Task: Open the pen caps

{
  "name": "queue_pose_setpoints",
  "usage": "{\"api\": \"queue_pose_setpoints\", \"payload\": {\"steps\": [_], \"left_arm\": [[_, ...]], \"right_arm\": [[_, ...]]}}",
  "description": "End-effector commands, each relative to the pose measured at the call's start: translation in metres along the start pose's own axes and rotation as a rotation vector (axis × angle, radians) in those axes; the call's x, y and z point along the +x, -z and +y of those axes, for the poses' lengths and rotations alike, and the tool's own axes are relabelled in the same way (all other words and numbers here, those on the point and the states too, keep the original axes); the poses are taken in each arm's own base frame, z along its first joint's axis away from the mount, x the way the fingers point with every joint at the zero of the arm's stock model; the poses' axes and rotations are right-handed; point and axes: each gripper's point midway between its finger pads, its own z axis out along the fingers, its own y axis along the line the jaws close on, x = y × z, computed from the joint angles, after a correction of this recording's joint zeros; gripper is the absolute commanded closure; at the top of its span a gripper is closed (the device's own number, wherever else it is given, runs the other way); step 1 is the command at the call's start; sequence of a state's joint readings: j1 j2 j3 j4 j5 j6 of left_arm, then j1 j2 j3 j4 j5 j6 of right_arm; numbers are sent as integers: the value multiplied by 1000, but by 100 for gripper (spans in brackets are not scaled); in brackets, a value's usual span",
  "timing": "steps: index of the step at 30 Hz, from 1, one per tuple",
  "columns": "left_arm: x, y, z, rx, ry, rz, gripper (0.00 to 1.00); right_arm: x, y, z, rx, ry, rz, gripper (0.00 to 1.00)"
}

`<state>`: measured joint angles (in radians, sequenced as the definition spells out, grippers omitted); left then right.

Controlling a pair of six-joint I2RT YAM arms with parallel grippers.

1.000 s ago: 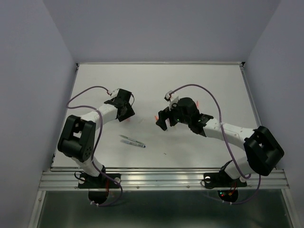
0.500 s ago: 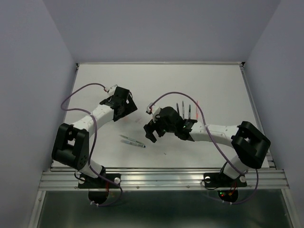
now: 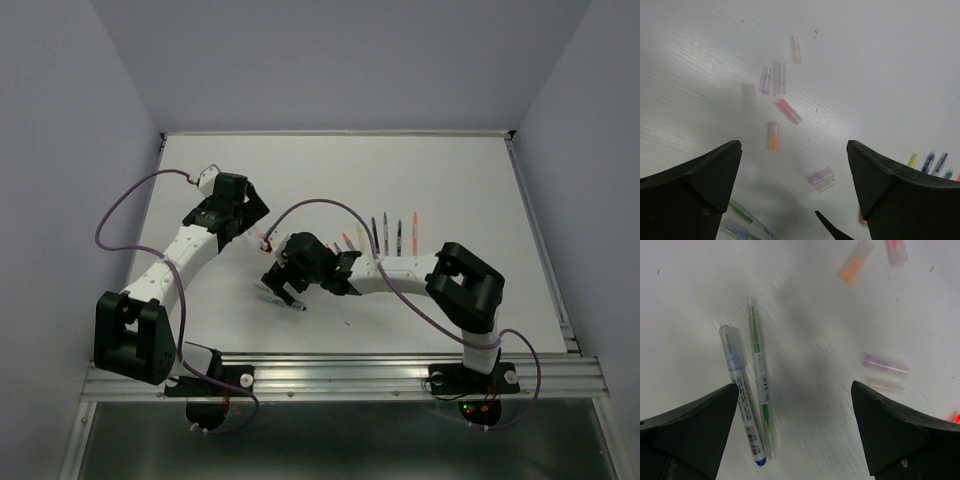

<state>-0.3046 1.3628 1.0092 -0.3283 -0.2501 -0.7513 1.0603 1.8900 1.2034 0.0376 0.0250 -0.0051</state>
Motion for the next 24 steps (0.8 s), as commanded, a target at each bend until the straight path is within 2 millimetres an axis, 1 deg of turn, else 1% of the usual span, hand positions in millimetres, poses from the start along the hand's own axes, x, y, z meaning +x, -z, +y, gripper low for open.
{"api": "queue_pose_setpoints", "payload": {"steps": [1,2,4,5,7,8,9,14,18,19,20,21,22,23,24], "left_arm": [[-4,6,17,-28,44,-33,1],[-3,6,20,-33,49,-33,1],[-3,6,25,-44,55,-37,1],[-1,5,27,-47,56,-36,1],[-2,5,30,-53,59,-38,1],[0,4,31,-55,59,-36,1],[0,4,32,-56,59,-35,1],[2,2,33,-59,54,-26,1],[1,2,31,-53,57,-25,1],[1,2,31,-53,55,-25,1],[0,2,30,-51,56,-27,1],[0,2,30,-52,56,-26,1],[-1,3,30,-51,57,-29,1],[-1,3,30,-51,58,-29,1],[-1,3,29,-49,57,-29,1]], "right_arm": [[-16,-10,-2,53,56,-10,0],[-11,-15,-3,56,57,3,0],[-11,-18,-6,73,57,6,0],[-8,-22,-2,72,64,15,0],[-7,-24,-4,84,61,18,0],[-3,-28,-4,86,65,27,0],[7,-28,-5,91,65,63,0],[18,-34,-7,101,67,97,0],[27,-35,-13,130,75,121,0],[29,-35,-12,127,75,127,2],[33,-36,-8,120,84,136,5],[34,-36,-7,120,79,139,8],[37,-36,-5,107,76,145,18],[39,-36,-4,100,73,148,22],[43,-36,0,82,66,156,28]]}}
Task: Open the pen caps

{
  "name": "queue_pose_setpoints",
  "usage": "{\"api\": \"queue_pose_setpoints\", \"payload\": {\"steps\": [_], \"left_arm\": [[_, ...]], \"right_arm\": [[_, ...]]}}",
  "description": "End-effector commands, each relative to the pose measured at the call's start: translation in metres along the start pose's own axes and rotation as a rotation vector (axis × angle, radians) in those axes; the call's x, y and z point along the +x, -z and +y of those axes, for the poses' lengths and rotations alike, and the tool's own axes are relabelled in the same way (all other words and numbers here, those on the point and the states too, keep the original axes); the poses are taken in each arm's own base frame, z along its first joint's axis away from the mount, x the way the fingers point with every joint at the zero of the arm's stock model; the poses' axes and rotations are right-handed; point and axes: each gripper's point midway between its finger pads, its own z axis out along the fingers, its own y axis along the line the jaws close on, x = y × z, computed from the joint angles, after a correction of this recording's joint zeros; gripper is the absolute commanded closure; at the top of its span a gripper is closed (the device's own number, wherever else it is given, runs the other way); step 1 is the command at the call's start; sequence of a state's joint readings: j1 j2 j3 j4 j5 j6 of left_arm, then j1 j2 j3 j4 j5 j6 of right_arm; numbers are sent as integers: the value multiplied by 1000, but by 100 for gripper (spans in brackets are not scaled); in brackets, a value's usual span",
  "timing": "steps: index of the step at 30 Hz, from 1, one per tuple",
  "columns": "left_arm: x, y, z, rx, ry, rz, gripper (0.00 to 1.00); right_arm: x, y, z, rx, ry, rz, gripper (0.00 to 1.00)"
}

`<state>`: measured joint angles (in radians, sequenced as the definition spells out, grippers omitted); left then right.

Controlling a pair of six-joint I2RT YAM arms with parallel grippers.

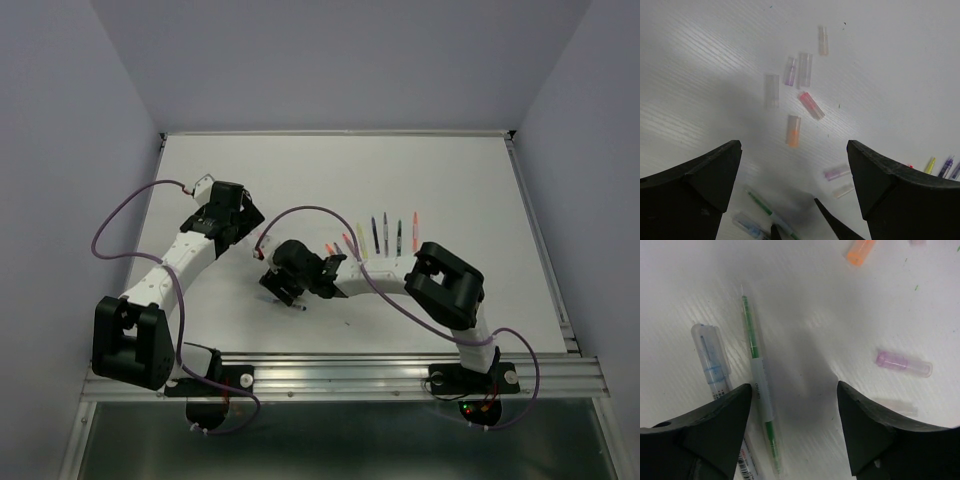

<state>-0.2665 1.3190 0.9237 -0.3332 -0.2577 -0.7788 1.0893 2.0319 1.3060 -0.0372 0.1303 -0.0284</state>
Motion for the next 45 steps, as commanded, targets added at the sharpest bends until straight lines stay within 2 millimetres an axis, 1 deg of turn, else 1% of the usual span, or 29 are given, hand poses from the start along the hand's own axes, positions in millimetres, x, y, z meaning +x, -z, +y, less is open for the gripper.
{"api": "queue_pose_setpoints", "payload": {"steps": [1,3,5,7,9,10,12,14,18,19,22,24,25,27,28,29,30,31,32,34,35,37,38,39,40,41,43,44,45], "left_arm": [[-11,5,-2,13,17,-38,1],[-11,5,-3,15,16,-38,1],[-13,6,-4,17,17,-40,1],[-13,5,-4,17,17,-40,1],[-13,5,-4,15,17,-40,1],[-12,5,-4,14,17,-37,1],[-12,5,-5,16,16,-35,1],[-11,4,-5,19,15,-29,1],[-10,7,-8,32,14,-17,1],[-10,9,-9,41,11,-11,1],[-10,13,-12,60,14,-7,1],[-12,18,-15,79,15,-11,1],[-12,20,-17,96,16,-6,1],[-12,25,-22,125,5,-3,1],[-11,27,-26,149,3,8,1],[-11,30,-28,164,-1,13,1],[-10,31,-29,174,-5,16,1],[-9,34,-32,189,-6,26,1],[-8,36,-33,203,-6,27,1],[-5,40,-37,225,-10,33,1],[-4,44,-41,248,-12,31,1],[2,50,-50,275,-26,34,1],[5,53,-55,284,-31,31,1],[5,53,-56,283,-30,30,1],[8,55,-60,293,-38,35,1],[10,55,-63,294,-35,38,1],[14,59,-71,309,-43,42,1],[13,60,-74,307,-37,34,1],[14,61,-77,311,-40,33,1]], "right_arm": [[17,-6,7,-13,8,48,36],[20,-6,12,-34,-5,55,36],[28,-7,15,-48,-10,72,36],[34,-7,17,-60,-9,85,40],[41,-7,19,-66,-40,97,51],[42,-7,19,-64,-42,97,60],[48,-7,19,-62,-41,106,67],[51,-6,18,-61,-34,108,73],[52,-6,15,-47,-20,105,80],[52,-6,12,-41,14,102,85],[45,-4,10,-32,26,81,93],[35,2,4,-11,40,55,98],[22,3,3,-3,40,9,98],[3,10,-3,21,53,-46,99],[-12,19,-7,37,49,-87,99],[-20,23,-13,49,39,-107,99],[-31,28,-15,56,30,-141,99],[-45,38,-23,73,14,-179,99],[-51,43,-24,78,5,-201,99],[-59,52,-26,82,-9,-230,99],[-66,60,-32,94,-33,-253,99],[-70,66,-33,92,-49,-266,99],[-73,73,-34,96,-68,-280,99],[-77,77,-35,101,-82,-291,99],[-79,80,-40,112,-94,-298,99],[-83,85,-43,124,-139,-314,99],[-86,91,-45,136,-171,-330,99],[-89,94,-51,151,-208,-339,99],[-89,96,-52,156,-223,-343,99]]}}
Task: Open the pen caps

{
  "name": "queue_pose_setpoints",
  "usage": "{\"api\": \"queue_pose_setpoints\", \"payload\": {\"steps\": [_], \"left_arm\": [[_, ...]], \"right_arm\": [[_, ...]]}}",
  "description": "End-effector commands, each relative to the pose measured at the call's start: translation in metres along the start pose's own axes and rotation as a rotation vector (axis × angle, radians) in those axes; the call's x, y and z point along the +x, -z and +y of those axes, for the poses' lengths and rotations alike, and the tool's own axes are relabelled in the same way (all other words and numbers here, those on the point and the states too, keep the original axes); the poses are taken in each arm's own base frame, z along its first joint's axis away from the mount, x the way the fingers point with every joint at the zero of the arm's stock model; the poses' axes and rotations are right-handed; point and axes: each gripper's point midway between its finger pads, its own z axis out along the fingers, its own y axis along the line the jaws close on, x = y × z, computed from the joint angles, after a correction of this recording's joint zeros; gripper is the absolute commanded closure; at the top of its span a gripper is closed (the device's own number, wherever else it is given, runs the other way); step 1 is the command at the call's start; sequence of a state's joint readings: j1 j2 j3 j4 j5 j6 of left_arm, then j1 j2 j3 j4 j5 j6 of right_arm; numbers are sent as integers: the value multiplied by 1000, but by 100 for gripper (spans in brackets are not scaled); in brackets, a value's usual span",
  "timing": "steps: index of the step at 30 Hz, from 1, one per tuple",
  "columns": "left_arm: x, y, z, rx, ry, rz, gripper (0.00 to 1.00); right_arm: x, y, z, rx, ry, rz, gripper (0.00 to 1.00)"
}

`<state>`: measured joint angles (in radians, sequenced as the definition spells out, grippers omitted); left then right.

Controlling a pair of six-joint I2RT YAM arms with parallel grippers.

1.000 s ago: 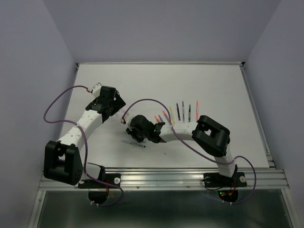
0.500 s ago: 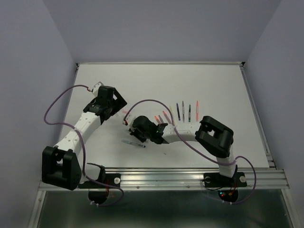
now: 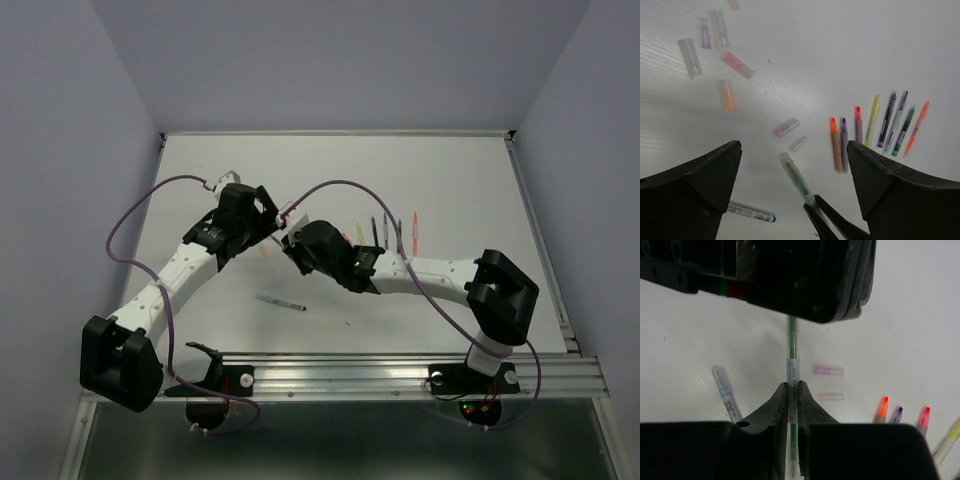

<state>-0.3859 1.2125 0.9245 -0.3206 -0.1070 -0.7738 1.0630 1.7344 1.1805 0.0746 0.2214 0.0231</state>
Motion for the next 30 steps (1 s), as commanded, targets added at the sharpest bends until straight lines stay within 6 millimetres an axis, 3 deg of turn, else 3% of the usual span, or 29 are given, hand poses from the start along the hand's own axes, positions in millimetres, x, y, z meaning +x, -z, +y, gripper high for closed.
{"api": "queue_pose_setpoints", "payload": {"steps": [1,7,14,17,18,23,30], "left_arm": [[-13,8,-28,56,7,-58,1],[-13,8,-37,67,15,-63,9],[-8,4,-40,79,15,-47,28],[-8,4,-44,90,16,-46,48],[-8,4,-45,93,14,-45,50],[-7,1,-46,97,13,-41,58],[-1,-3,-47,101,5,-22,58]], "right_arm": [[-23,11,-14,65,-116,-76,99],[-33,19,-15,70,-191,-100,99],[-38,19,-23,109,-254,-110,99],[-42,18,-26,108,-265,-117,99],[-41,16,-25,107,-267,-113,99],[-44,13,-22,99,-279,-114,99],[-51,10,-24,94,-287,-125,99]]}}
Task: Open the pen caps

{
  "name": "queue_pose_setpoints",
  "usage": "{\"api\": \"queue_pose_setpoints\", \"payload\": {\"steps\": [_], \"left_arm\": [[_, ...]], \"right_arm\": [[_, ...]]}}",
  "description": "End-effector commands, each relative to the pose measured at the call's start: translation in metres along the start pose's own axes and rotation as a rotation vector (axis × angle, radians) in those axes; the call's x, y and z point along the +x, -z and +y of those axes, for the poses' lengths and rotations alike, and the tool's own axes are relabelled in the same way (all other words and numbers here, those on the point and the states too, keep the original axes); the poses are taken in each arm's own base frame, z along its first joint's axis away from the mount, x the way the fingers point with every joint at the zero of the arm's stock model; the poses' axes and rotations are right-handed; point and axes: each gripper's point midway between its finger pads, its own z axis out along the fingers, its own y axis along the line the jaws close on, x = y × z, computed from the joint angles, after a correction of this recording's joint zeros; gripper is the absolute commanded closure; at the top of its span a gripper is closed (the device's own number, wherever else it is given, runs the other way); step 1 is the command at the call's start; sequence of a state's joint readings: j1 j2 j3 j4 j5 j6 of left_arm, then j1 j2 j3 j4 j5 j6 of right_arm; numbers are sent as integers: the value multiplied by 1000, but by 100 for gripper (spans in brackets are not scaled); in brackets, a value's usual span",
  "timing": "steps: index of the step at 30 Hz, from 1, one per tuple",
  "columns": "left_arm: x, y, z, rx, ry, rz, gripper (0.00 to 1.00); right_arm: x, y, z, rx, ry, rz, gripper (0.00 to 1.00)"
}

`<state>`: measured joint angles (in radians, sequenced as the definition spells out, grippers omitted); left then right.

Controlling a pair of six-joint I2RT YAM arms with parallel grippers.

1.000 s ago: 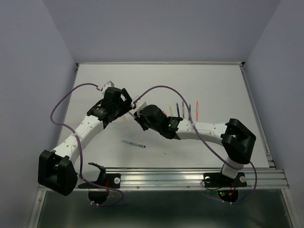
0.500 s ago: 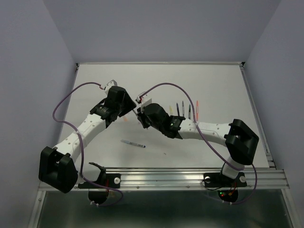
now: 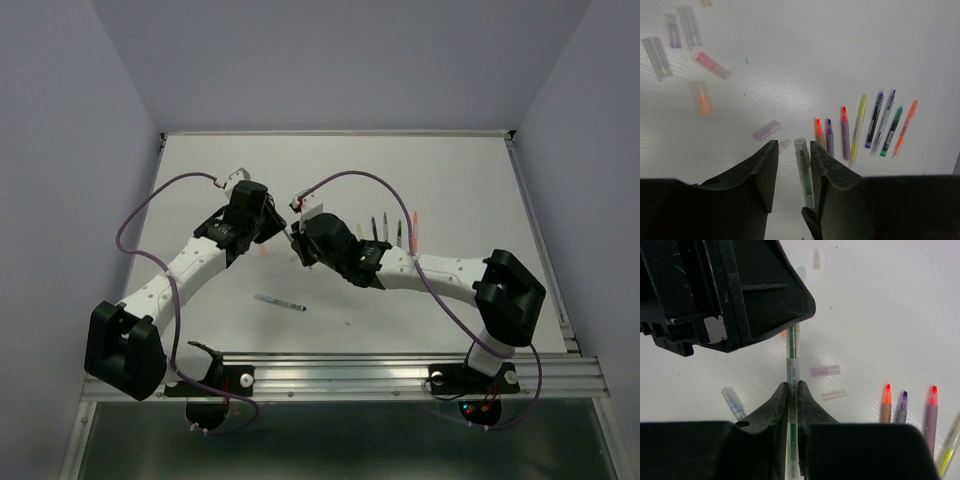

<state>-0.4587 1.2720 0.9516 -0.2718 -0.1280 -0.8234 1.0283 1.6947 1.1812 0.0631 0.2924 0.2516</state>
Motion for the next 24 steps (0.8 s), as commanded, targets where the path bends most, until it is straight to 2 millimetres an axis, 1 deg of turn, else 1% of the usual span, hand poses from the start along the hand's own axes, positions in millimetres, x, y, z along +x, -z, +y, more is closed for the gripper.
{"api": "queue_pose_setpoints", "payload": {"steps": [1,3,4,5,8,9,10,11,13,14,15,17,18,19,20,23,24], "left_arm": [[-12,4,-21,61,0,-30,58],[-11,3,-21,62,0,-26,59],[-10,2,-21,63,-3,-22,61],[-9,2,-21,64,-3,-21,66],[-10,3,-23,70,0,-23,75],[-11,3,-23,73,-1,-24,82],[-10,4,-24,75,-2,-24,87],[-10,4,-24,79,-2,-23,99],[-10,4,-24,79,-4,-23,100],[-10,5,-24,82,-4,-26,100],[-9,4,-23,80,-8,-24,100],[-11,6,-24,91,-6,-36,100],[-9,6,-22,88,-5,-33,100],[-11,7,-24,98,-1,-43,100],[-11,9,-24,102,1,-47,100],[-12,10,-25,110,2,-54,100],[-14,12,-26,116,2,-59,100]], "right_arm": [[-37,-1,3,-7,-41,-83,99],[-38,-1,5,-17,-41,-85,99],[-39,-1,6,-23,-42,-84,99],[-38,-2,7,-25,-41,-81,99],[-37,-3,7,-28,-39,-79,99],[-36,-3,8,-30,-38,-74,99],[-35,-4,8,-30,-39,-73,99],[-35,-5,9,-35,-39,-72,98],[-34,-6,9,-36,-38,-69,96],[-35,-8,4,-25,-42,-71,92],[-36,-8,4,-24,-41,-73,87],[-36,-10,4,-17,-36,-73,70],[-36,-10,2,-11,-33,-73,65],[-36,-10,3,-12,-29,-74,60],[-36,-12,2,-9,-25,-74,54],[-37,-13,3,-9,-15,-75,48],[-36,-15,2,-6,-12,-71,48]]}}
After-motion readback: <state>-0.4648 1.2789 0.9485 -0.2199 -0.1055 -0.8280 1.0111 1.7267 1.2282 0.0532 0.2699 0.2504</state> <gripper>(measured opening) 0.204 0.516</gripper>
